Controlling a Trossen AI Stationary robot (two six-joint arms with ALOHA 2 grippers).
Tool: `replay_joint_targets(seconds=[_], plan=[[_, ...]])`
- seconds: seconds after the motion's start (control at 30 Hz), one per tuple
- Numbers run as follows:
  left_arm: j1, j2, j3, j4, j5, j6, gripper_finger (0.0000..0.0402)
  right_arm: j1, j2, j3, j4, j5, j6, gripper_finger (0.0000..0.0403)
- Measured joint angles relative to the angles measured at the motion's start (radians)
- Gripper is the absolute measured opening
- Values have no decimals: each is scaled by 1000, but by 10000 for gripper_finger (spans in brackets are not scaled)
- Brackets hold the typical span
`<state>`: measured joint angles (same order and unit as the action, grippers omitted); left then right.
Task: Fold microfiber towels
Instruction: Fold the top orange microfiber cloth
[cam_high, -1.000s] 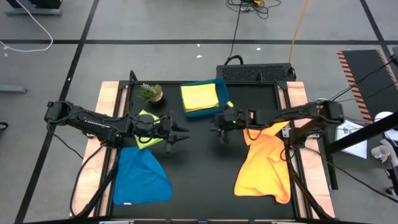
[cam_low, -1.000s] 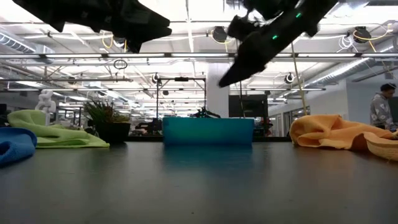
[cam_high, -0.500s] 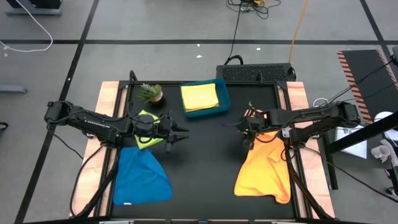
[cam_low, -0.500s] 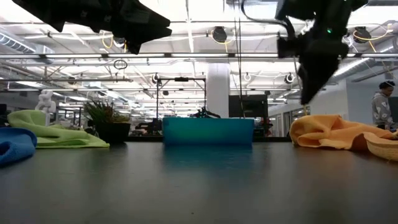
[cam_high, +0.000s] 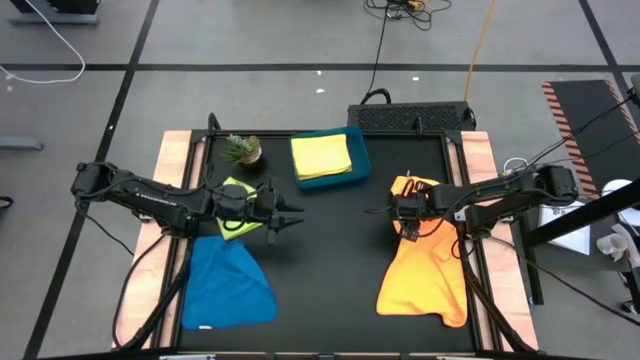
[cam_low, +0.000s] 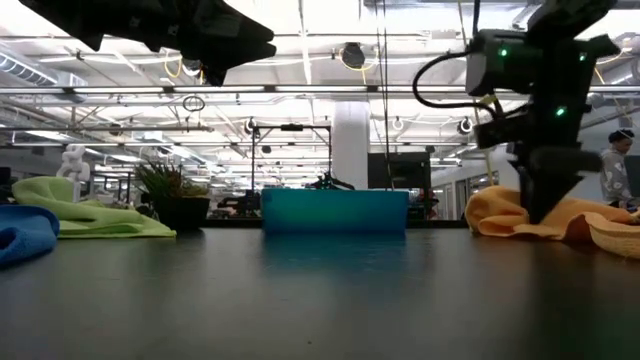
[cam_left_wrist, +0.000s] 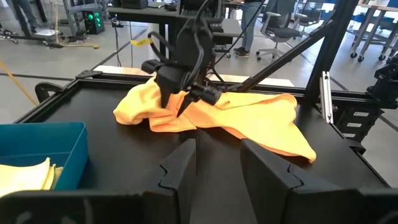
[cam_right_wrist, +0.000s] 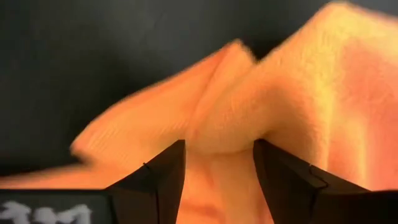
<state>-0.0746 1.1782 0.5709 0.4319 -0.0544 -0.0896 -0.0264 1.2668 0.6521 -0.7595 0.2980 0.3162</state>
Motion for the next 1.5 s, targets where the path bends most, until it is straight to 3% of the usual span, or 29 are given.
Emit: replay_joint_targets(seconds=[0.1, 0.23, 0.53, 0.77, 1.0, 1.17, 1.27, 1.4, 1.5], plan=[[0, 0, 0, 0, -1, 6, 127, -1, 7, -22, 58, 93, 4, 180], [0, 0, 0, 3, -23, 5, 127, -16, 7, -36, 104, 93, 13, 164], [-3, 0, 0, 9, -26, -10, 127, -18, -12, -36, 194, -42, 2, 13], [-43, 114, 2, 122, -25, -2, 127, -18, -135, -36, 348, -65, -14, 6], [-53, 256, 10, 275, -25, 0, 127, -18, -301, -35, 650, -65, -50, 3], [-57, 370, 11, 425, -31, -5, 127, -18, -349, -34, 791, -65, -105, 2], [-57, 409, 11, 433, -104, -28, 127, -18, -349, -34, 811, -65, -119, 2], [-55, 445, 11, 435, -278, -29, 127, -18, -333, -34, 809, -65, -120, 2], [-51, 461, 11, 443, -330, -24, 133, -18, -320, -34, 809, -65, -120, 2]])
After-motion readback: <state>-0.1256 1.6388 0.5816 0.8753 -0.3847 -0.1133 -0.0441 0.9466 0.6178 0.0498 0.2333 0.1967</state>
